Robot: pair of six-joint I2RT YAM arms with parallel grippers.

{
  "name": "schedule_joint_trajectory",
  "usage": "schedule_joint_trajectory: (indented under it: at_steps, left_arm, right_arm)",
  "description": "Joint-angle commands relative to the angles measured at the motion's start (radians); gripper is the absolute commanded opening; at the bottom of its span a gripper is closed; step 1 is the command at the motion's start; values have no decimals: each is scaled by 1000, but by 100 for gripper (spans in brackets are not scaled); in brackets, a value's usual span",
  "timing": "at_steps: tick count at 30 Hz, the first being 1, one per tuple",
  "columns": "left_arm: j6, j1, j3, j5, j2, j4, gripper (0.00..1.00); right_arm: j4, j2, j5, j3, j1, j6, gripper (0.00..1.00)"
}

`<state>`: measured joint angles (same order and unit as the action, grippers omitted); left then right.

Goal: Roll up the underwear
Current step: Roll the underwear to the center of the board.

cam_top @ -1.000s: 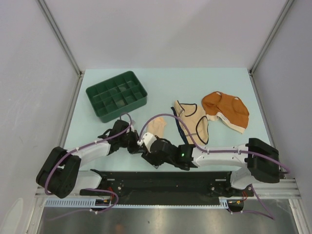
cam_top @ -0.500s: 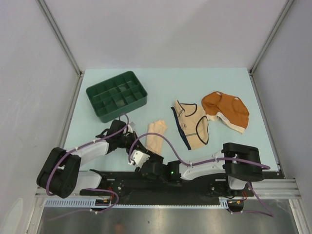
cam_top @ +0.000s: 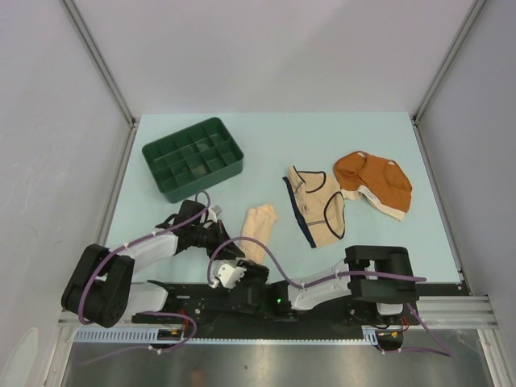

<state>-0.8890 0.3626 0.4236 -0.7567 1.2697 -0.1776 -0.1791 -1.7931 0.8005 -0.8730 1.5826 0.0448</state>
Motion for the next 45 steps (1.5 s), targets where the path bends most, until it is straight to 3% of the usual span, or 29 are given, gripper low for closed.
schedule_joint_trajectory:
  at_steps: [1, 5, 8, 9, 11, 16, 19, 29, 31, 39, 45]
  left_arm:
    - [1, -22, -6, -66, -6, -11, 0]
    - [2, -28, -5, -69, -10, -17, 0]
    - [13, -30, -5, -66, -4, -19, 1]
    - [12, -30, -8, -67, -1, -16, 0]
    - [10, -30, -11, -67, -6, -7, 1]
    - [51, -37, 4, -34, -9, -31, 0]
    - [88, -50, 15, 6, -16, -54, 7]
    - [79, -137, -6, 157, -145, -22, 75]
    - [35, -151, -48, 177, -173, 35, 82]
    - [82, -149, -63, 348, -268, 30, 82]
    - [169, -142, -88, 376, -331, 61, 78]
  right_arm:
    - [-94, -34, 181, 6, 24, -2, 46]
    - [-68, -32, 218, 6, 19, -34, 32]
    - [-59, -20, 161, 9, 10, -40, 17]
    - [-57, -17, 117, 11, 5, -40, 8]
    - [-42, -11, 48, 11, -9, -39, 1]
    - [-5, 24, -116, 14, -47, -39, 0]
    - [33, 67, -222, 16, -88, -58, 0]
    - [173, 189, -587, 11, -254, -103, 0]
    - [173, 193, -661, 11, -301, -105, 0]
    - [205, 150, -949, -24, -466, -108, 0]
    - [231, 78, -1121, -81, -547, -109, 0]
